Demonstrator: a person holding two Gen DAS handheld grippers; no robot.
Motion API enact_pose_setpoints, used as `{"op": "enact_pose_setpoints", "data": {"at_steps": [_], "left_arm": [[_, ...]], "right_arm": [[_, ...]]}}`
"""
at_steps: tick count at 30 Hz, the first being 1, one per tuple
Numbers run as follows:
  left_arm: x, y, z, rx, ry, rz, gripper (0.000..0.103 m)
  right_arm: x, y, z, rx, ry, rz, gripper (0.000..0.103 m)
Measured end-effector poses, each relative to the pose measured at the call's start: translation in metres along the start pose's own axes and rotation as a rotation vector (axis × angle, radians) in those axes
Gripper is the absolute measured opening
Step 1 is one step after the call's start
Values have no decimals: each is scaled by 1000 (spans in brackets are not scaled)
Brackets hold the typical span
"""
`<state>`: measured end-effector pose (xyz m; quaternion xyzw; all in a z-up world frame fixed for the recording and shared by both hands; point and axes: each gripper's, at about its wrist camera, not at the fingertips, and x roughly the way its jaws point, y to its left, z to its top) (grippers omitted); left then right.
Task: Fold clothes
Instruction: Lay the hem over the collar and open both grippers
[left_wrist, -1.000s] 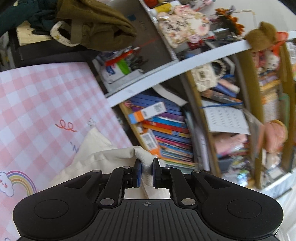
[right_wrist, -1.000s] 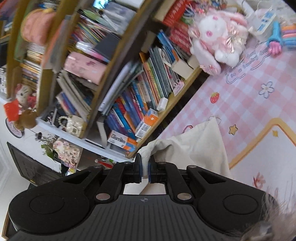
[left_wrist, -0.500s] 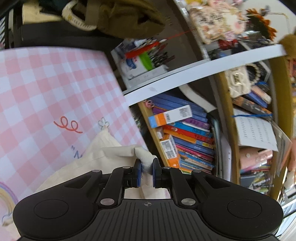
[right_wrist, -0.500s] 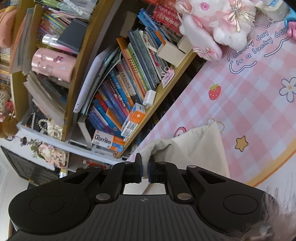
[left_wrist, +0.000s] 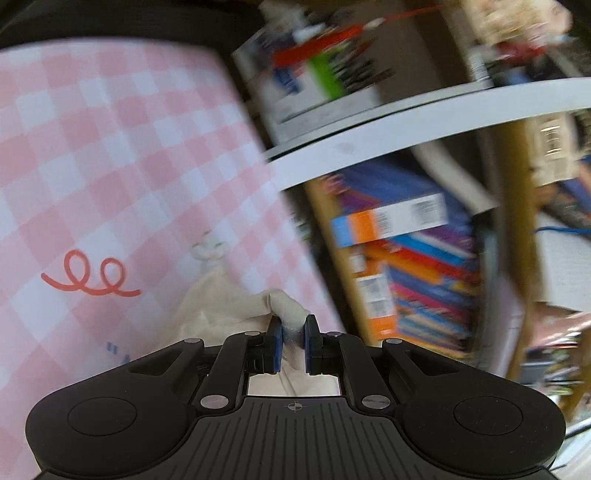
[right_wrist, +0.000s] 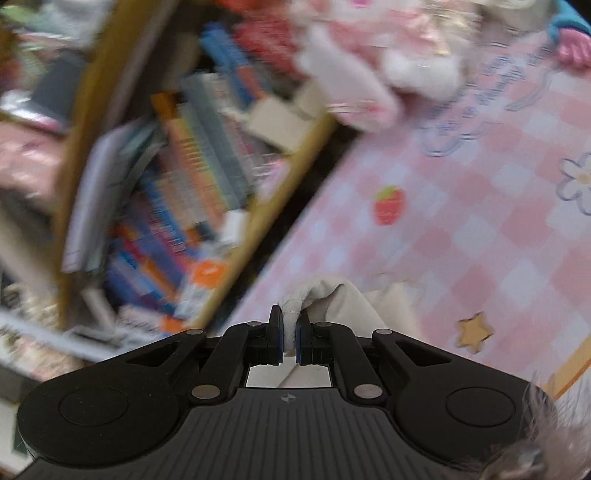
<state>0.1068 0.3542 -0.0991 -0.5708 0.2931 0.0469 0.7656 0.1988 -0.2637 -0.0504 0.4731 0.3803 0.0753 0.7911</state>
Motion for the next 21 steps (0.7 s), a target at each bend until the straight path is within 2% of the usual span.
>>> {"op": "enact_pose_setpoints", "data": {"at_steps": [3, 8, 10, 11, 12, 13, 15, 18, 21], "left_arm": [[16, 14, 1, -29, 18, 49, 10], [21, 20, 8, -51, 50, 49, 19], [15, 15, 10, -9, 58, 51, 35], [8, 6, 6, 67, 34, 75, 39], [0, -4, 0, 158, 3, 108, 49], [-8, -14, -5, 248, -29, 141, 52], [-8, -33, -30, 417, -14, 171, 52], [-1, -62, -70, 658, 44, 207, 49], [21, -79, -99, 791, 99, 247, 49]], "right_arm": [[18, -10, -1, 1, 13, -73, 5], [37, -22, 0, -7, 27, -123, 6], [35, -24, 1, -5, 16, -123, 9], [30, -23, 1, -13, 3, -121, 17], [24, -19, 0, -45, -13, -127, 31], [17, -12, -2, -96, -32, -140, 45], [5, 2, -8, -216, -66, -168, 47], [2, 29, -36, -495, -70, -226, 52], [18, 53, -75, -777, -35, -305, 54]]}}
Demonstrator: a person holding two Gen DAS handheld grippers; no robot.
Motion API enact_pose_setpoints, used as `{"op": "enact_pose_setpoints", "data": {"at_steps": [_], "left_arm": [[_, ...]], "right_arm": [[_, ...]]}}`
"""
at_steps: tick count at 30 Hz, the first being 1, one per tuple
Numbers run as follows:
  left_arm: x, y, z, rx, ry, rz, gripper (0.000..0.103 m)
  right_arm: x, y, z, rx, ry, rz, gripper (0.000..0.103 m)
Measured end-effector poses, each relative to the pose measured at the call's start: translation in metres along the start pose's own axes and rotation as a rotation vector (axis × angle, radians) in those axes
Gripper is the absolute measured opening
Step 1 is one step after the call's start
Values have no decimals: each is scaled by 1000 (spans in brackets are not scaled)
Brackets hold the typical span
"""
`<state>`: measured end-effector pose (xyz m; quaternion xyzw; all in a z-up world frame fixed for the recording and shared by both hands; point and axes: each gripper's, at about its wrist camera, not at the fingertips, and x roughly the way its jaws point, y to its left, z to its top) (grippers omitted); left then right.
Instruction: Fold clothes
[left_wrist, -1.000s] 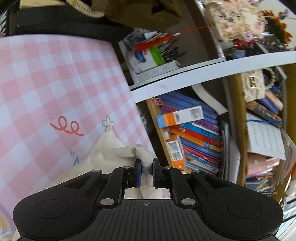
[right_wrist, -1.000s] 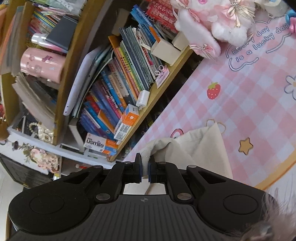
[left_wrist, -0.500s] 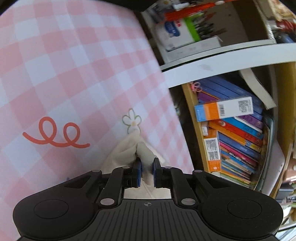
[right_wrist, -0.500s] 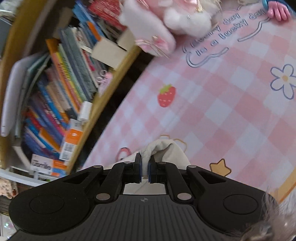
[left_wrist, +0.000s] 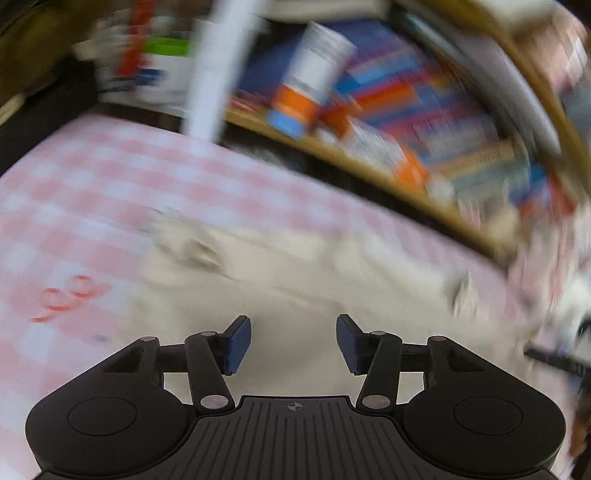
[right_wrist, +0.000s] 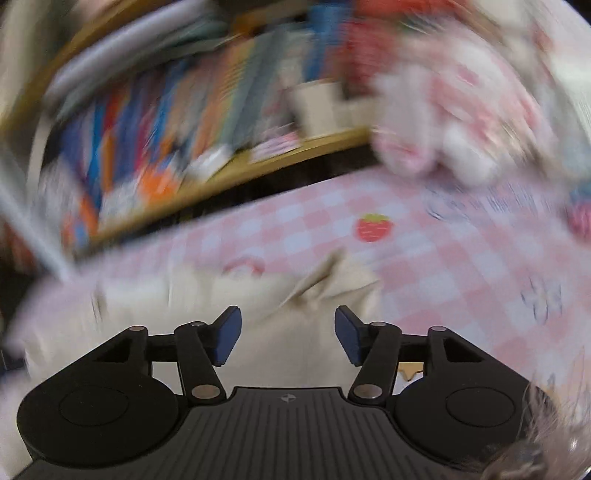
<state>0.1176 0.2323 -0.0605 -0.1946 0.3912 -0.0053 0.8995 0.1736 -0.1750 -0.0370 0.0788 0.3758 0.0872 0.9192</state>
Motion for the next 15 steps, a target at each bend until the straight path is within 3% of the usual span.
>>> {"op": "enact_pose_setpoints", "data": {"at_steps": [3, 6, 10, 15], "left_arm": [[12, -20, -1, 86, 10, 28, 49], [19, -32, 1, 179, 21, 58, 49], [27, -46, 1, 309, 50, 101, 50], [35, -56, 4, 327, 65, 136, 51]], "right_arm": [[20, 31, -10, -162, 57, -51, 53], [32, 43, -17, -221, 77, -50, 57], [37, 46, -13, -235, 94, -43, 61], [37, 49, -12, -254, 105, -45, 63]]}}
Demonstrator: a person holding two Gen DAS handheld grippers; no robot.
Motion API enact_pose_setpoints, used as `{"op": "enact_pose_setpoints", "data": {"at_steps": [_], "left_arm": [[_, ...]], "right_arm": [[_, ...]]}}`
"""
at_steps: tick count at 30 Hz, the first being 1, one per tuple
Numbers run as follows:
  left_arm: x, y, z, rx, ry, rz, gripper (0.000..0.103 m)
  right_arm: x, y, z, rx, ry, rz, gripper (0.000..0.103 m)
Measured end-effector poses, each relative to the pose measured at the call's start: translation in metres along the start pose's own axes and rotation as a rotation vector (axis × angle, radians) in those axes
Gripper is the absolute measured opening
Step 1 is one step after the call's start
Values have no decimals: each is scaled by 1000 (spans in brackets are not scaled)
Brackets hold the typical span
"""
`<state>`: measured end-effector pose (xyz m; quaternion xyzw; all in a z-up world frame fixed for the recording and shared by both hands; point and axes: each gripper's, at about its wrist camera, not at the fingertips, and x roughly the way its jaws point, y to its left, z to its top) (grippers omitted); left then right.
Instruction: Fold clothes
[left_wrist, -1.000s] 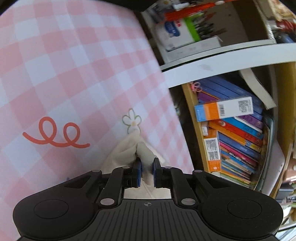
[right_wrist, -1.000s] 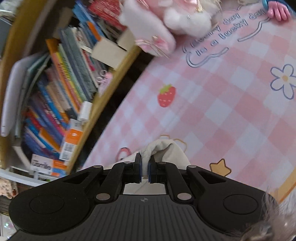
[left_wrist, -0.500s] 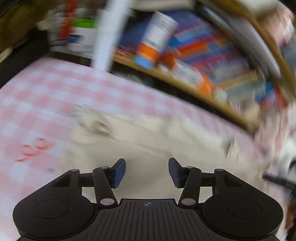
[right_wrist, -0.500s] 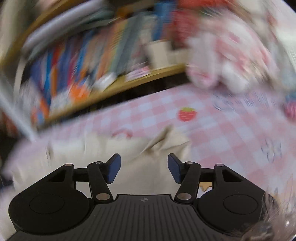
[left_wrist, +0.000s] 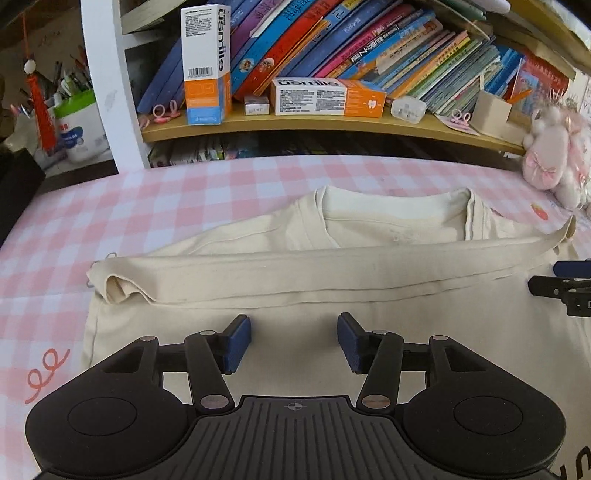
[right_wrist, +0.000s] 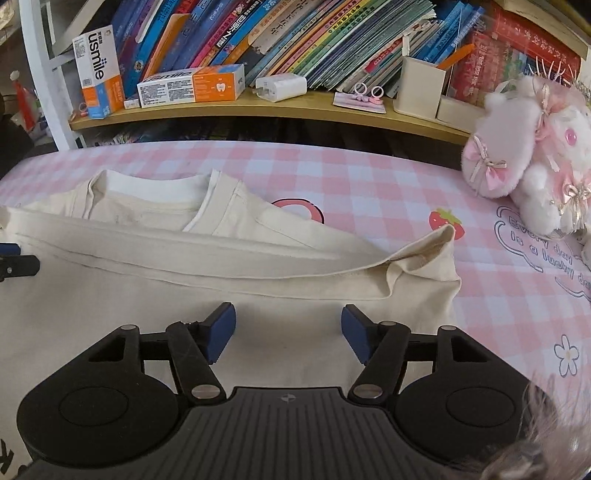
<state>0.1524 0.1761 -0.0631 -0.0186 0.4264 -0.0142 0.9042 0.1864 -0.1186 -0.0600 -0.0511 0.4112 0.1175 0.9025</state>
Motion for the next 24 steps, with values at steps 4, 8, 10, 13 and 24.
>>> {"op": "enact_pose_setpoints", "data": {"at_steps": [4, 8, 10, 13, 24], "left_arm": [[7, -4, 12, -1, 22, 10, 55], [26, 3, 44, -73, 2, 25, 54], [36, 10, 66, -127, -34, 35, 53], [52, 25, 100, -228, -52, 33, 54], [7, -20, 21, 61, -89, -102, 57]], "right_arm": [[1, -1, 3, -10, 11, 5, 63], [1, -1, 3, -17, 14, 10, 63], [1, -1, 3, -20, 16, 11, 63], [1, -1, 4, -25, 21, 13, 63], [1, -2, 4, -35, 26, 22, 63]]}}
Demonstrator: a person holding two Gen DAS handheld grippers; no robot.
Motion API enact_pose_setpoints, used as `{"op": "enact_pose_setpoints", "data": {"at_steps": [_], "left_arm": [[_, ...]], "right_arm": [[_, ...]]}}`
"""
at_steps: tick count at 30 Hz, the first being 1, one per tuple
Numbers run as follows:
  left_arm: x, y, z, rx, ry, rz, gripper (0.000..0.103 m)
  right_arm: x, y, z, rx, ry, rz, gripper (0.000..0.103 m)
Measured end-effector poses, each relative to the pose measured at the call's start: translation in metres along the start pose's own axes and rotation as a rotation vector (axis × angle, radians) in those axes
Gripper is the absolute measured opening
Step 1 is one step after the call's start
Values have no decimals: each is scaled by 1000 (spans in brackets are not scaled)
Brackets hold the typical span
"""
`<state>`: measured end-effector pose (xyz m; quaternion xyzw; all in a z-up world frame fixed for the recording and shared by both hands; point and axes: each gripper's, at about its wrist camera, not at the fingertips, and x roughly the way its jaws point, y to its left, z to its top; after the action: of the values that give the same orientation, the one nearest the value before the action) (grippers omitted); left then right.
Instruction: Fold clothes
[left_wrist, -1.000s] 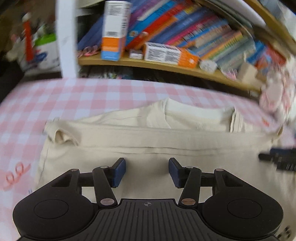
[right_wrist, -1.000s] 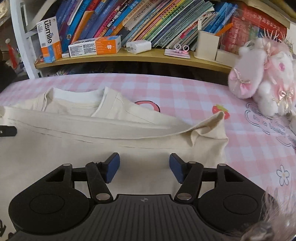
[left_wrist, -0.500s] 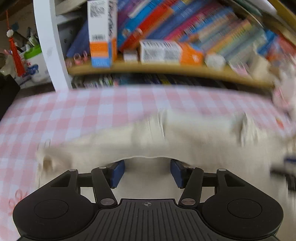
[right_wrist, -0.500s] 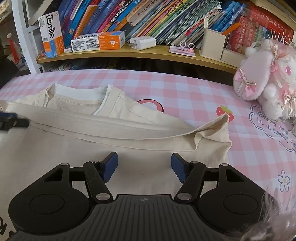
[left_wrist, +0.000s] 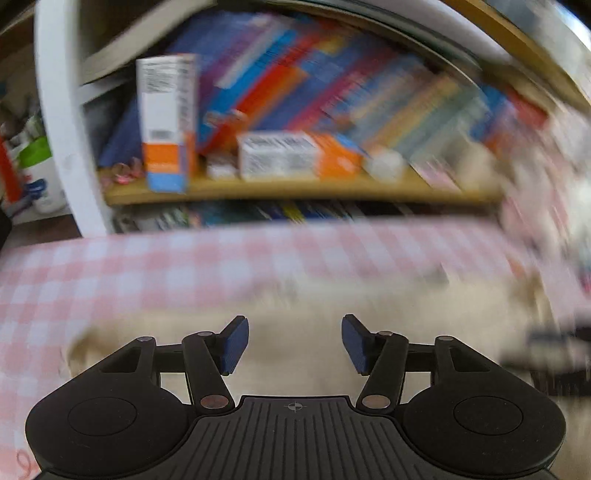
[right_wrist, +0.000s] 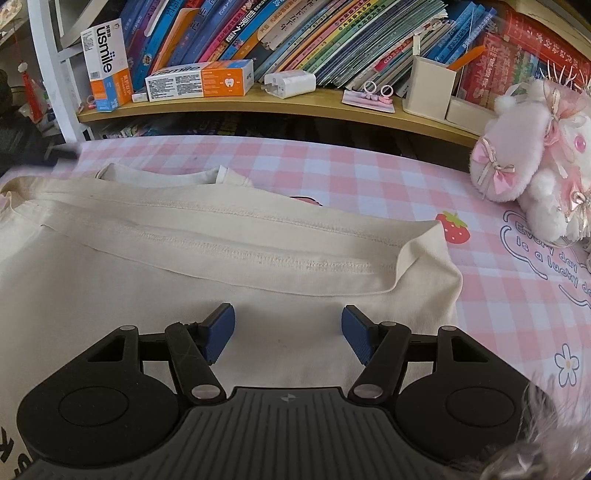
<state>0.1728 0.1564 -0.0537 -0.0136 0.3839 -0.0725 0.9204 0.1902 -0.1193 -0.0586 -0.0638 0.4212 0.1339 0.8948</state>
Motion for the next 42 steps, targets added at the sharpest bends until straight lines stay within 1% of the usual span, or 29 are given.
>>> {"op": "enact_pose_setpoints", "data": {"at_steps": [1, 4, 5, 8, 10, 12, 14, 15, 16, 18, 20, 22, 25, 29, 30, 33, 35, 36, 38, 40, 41, 42], "left_arm": [[-3, -6, -11, 21, 11, 6, 57], [-6, -13, -37, 30, 53, 28, 57], [-7, -15, -42, 45, 53, 36, 57], [-8, -20, -55, 113, 26, 63, 60], [-7, -18, -53, 94, 30, 58, 61], [-7, -17, -51, 94, 33, 57, 63], [-7, -18, -51, 101, 36, 57, 63], [-7, -19, -51, 103, 38, 57, 63], [-7, -19, -51, 105, 41, 57, 64], [-6, -19, -50, 107, 49, 55, 64], [-6, -18, -50, 110, 53, 51, 64], [-6, -18, -49, 111, 60, 48, 64], [-3, -17, -44, 110, 73, 51, 64], [10, -16, -31, 105, 85, 68, 65], [14, -15, -26, 112, 88, 72, 66], [29, -9, -8, 125, 90, 84, 73], [41, 1, 7, 98, 92, 133, 73], [45, 10, 16, 56, 91, 157, 73], [41, 33, 30, -87, 49, 198, 71], [21, 52, 36, -223, -29, 186, 70], [11, 56, 36, -262, -70, 161, 70], [3, 55, 33, -257, -88, 136, 71]], "right_arm": [[0, 0, 0, 1, -3, -1, 63], [1, 1, 0, -1, -3, -2, 63], [2, 1, 1, -4, -2, -1, 63], [6, 0, 6, -4, 3, 5, 65], [12, 0, 12, -2, 6, 7, 70], [22, 0, 23, -7, -1, 3, 71], [35, -6, 43, 14, -26, -5, 70], [41, -9, 53, 25, -39, -10, 64], [43, -16, 64, 58, -71, -29, 62], [37, -36, 87, 161, -165, -80, 62], [24, -55, 94, 229, -210, -69, 63], [12, -69, 88, 257, -219, -74, 64], [0, -79, 57, 257, -170, -97, 64], [-5, -75, 25, 211, -118, -119, 63], [-5, -73, 20, 200, -108, -117, 63], [3, -58, 12, 141, -54, -66, 63], [11, -43, 14, 83, -36, -43, 64], [15, -36, 15, 61, -28, -33, 64], [24, -21, 20, 30, -13, -17, 64], [32, -8, 26, 8, -5, -10, 65], [35, -2, 29, -3, -4, -5, 65], [37, 3, 33, -12, -5, 5, 65]]}}
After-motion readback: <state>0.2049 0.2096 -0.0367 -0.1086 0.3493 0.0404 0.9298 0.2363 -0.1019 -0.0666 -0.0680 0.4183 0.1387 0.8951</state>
